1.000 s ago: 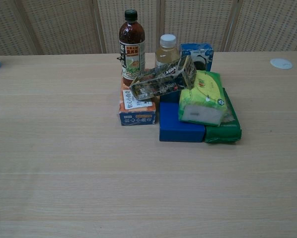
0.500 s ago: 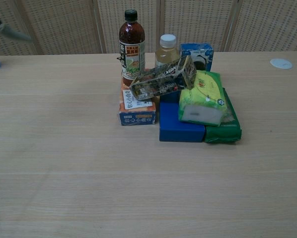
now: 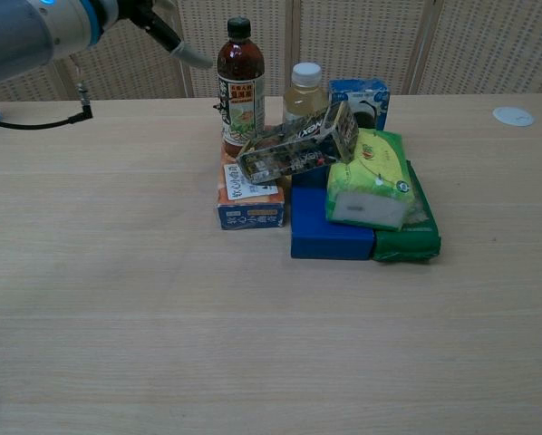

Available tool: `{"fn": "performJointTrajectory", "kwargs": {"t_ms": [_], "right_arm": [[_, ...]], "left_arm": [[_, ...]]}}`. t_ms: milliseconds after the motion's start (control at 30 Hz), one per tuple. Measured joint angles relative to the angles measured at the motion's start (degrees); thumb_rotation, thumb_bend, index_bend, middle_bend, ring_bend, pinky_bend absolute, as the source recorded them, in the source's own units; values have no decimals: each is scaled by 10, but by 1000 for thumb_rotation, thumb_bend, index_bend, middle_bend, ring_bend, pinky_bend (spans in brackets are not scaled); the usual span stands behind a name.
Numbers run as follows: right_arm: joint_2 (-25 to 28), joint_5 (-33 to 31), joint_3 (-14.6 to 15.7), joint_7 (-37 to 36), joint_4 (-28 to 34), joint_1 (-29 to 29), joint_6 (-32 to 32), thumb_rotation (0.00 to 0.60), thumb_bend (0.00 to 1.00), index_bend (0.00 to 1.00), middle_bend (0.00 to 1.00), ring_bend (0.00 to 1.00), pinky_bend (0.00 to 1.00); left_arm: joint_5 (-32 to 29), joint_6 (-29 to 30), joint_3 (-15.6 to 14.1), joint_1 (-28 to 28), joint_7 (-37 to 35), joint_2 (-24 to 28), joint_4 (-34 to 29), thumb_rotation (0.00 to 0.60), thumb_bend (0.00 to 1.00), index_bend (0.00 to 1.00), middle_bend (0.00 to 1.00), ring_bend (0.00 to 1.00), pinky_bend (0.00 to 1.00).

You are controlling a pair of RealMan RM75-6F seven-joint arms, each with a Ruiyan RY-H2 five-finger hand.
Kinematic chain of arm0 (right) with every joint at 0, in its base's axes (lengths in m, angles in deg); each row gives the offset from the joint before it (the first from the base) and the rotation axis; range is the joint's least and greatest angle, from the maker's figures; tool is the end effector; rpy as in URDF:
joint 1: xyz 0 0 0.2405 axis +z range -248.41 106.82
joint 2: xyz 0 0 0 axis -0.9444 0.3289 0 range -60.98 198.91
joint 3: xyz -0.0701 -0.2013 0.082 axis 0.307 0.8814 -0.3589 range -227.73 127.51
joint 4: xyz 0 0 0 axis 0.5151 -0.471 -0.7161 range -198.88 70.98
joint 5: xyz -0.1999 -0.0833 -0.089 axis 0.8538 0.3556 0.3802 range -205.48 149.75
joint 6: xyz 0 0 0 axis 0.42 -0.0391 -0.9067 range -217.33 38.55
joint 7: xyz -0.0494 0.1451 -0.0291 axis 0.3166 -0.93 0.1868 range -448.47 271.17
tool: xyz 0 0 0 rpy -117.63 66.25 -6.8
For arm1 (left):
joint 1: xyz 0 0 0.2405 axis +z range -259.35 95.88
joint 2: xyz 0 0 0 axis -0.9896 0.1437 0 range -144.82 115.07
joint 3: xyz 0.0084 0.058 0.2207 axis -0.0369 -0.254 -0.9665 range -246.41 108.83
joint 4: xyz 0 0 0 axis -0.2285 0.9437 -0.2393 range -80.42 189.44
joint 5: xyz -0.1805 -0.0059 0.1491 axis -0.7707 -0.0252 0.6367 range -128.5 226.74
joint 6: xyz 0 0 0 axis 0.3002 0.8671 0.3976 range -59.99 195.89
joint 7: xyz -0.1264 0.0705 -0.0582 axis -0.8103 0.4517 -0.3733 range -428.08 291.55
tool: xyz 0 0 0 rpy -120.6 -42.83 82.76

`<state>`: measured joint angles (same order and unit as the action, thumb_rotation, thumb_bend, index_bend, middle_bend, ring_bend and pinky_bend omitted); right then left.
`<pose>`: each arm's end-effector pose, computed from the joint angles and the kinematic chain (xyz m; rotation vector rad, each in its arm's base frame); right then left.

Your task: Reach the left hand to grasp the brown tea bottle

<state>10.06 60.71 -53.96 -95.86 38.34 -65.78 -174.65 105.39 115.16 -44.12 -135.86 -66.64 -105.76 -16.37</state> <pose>-0.2572 -0.1946 0.1353 1.3550 -1.0273 1.1080 -0.0603 0.4452 0.0009 -1.6045 -1.1718 -1.2570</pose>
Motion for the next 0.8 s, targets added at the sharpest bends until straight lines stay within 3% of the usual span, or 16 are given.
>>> {"fn": "performJointTrajectory", "kwargs": {"t_ms": [300,733,800], "right_arm": [[6,0,1,-15,0,1,4,589,0,0,0,0,0],[16,-4,0,-43,1,3,8,586,0,0,0,0,0],[18,-4,0,-46,1,3,8,586,0,0,0,0,0]], "left_arm": [[-41,-13,6,-48,19,-68,64,600,0,0,0,0,0],[-54,-17,11,-79,5,-137,154,600,0,0,0,0,5],[-54,-16,11,-83,0,-150,170,600,0,15,37,0,129]]}}
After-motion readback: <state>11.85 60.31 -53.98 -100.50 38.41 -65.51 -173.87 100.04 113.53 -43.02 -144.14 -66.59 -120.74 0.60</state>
